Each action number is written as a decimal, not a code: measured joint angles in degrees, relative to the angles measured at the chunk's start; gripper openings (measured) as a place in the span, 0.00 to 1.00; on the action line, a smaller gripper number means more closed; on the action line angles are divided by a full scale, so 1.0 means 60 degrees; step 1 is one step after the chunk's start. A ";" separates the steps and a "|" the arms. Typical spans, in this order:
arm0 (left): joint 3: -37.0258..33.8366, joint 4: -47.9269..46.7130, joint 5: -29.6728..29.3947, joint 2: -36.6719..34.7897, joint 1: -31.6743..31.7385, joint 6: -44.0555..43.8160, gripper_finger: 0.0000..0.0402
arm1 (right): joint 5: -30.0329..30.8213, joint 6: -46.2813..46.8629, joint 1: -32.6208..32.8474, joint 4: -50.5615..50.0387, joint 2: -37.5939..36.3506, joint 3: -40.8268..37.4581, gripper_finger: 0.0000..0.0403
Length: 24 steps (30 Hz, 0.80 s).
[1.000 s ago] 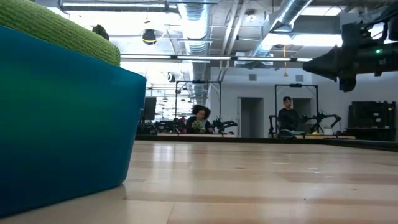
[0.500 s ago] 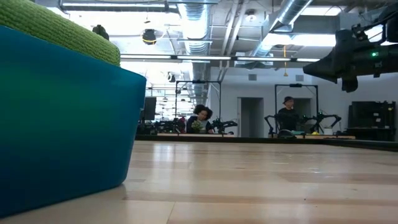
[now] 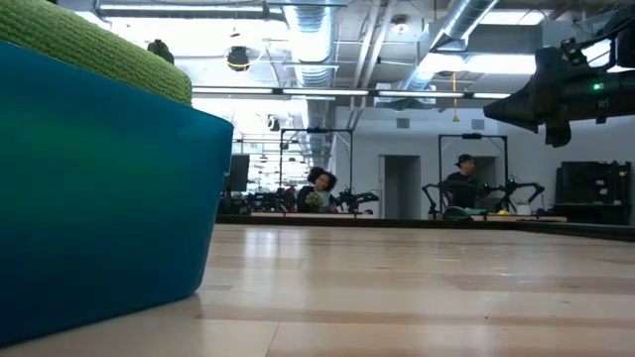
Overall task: Fold microfiber towels
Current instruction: Return to Home Position
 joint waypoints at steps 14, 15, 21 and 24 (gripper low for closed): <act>-0.0007 -0.0266 -0.4716 0.0015 0.0405 0.0216 0.00 | -0.0007 0.0000 0.0000 -0.0001 0.0000 -0.0004 0.17; -0.0007 -0.0266 -0.4707 0.0015 0.0405 0.0247 0.00 | -0.0007 0.0000 0.0000 -0.0001 0.0000 -0.0004 0.17; -0.0007 -0.0266 -0.4708 0.0015 0.0405 0.0153 0.00 | -0.0007 0.0000 0.0000 -0.0001 0.0000 -0.0004 0.17; -0.0007 -0.0266 -0.4706 0.0015 0.0405 0.0245 0.00 | -0.0007 0.0000 0.0000 -0.0001 0.0000 -0.0004 0.17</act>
